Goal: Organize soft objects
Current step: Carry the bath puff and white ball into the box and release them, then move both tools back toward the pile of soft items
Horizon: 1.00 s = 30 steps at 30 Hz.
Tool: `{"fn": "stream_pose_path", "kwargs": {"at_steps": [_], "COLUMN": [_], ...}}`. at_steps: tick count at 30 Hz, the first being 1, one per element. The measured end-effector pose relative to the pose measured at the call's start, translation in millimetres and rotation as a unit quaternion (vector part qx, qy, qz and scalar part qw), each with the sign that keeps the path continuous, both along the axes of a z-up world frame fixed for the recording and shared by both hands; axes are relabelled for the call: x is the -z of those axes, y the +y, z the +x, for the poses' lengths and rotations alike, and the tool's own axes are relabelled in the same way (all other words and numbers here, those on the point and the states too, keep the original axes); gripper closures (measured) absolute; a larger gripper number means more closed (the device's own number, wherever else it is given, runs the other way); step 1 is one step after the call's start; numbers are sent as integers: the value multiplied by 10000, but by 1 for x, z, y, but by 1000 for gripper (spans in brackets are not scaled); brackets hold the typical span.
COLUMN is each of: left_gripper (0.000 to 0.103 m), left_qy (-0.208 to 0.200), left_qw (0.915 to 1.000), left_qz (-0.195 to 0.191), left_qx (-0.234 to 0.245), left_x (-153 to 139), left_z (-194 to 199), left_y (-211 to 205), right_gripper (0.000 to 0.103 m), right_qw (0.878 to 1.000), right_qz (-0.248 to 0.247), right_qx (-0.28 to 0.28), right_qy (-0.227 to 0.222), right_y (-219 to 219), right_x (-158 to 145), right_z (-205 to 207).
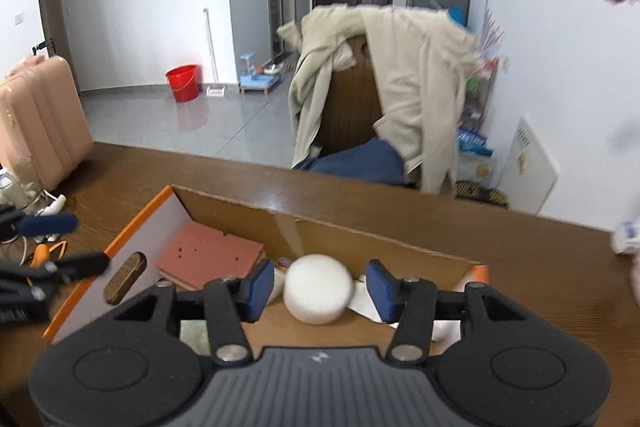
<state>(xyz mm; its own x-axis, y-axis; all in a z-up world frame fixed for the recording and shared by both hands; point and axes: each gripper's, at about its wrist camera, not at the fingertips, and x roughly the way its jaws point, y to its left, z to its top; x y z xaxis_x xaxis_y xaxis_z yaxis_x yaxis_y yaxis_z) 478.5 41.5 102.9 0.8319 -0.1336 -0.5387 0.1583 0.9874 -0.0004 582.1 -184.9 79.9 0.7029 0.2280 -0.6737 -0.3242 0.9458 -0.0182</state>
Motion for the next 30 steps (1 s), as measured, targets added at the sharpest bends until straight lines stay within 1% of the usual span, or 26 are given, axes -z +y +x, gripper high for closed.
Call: {"fn": "stream_pose_path", "kwargs": {"at_steps": [2, 4, 8, 11, 13, 15, 17, 19, 20, 24, 26, 28, 29, 30], "left_gripper": [26, 20, 17, 14, 5, 4, 3, 2, 1, 0, 0, 0, 0, 0], "left_qy": [-174, -289, -550, -733, -895, -1093, -1232, -1372, -1444, -1587, -1623, -1636, -1658, -1668], "left_qw": [9998, 9996, 9985, 9972, 9956, 9931, 9915, 9898, 9889, 9870, 9864, 9859, 9857, 9859], "left_qz": [3, -9, 4, -74, -206, -315, -327, -272, -232, -195, -260, -334, -311, -165], "left_qx": [-11, -32, -34, -86, -165, -274, -266, -250, -250, -154, -81, -72, -34, -14], "left_x": [-21, -36, -61, -71, -72, -71, -65, -56, -50, -25, -11, 4, 11, 18], "left_z": [-22, -42, -91, -129, -154, -185, -214, -242, -256, -304, -325, -343, -350, -356], "left_y": [2, 2, -1, -1, 0, -1, -5, -10, -12, -21, -22, -22, -24, -28], "right_gripper": [51, 46, 42, 35, 32, 30, 29, 25, 22, 21, 20, 18, 17, 17], "right_qw": [9999, 9996, 9982, 9965, 9955, 9944, 9931, 9910, 9899, 9861, 9851, 9854, 9852, 9847], "right_qz": [-35, -60, -102, -47, -8, 39, 78, 99, 120, 177, 249, 433, 540, 633], "right_qx": [40, 77, 91, 94, 84, 59, 38, 15, -2, -113, -121, -93, -59, 0], "right_qy": [-135, -275, -588, -830, -949, -1056, -1168, -1333, -1412, -1648, -1700, -1646, -1628, -1626], "right_y": [-11, -23, -44, -58, -64, -69, -72, -74, -75, -75, -75, -77, -78, -78], "right_x": [-18, -34, -64, -80, -85, -86, -82, -75, -70, -42, -27, -10, -1, 8], "right_z": [-20, -41, -97, -140, -167, -194, -222, -253, -268, -325, -356, -383, -397, -408]}}
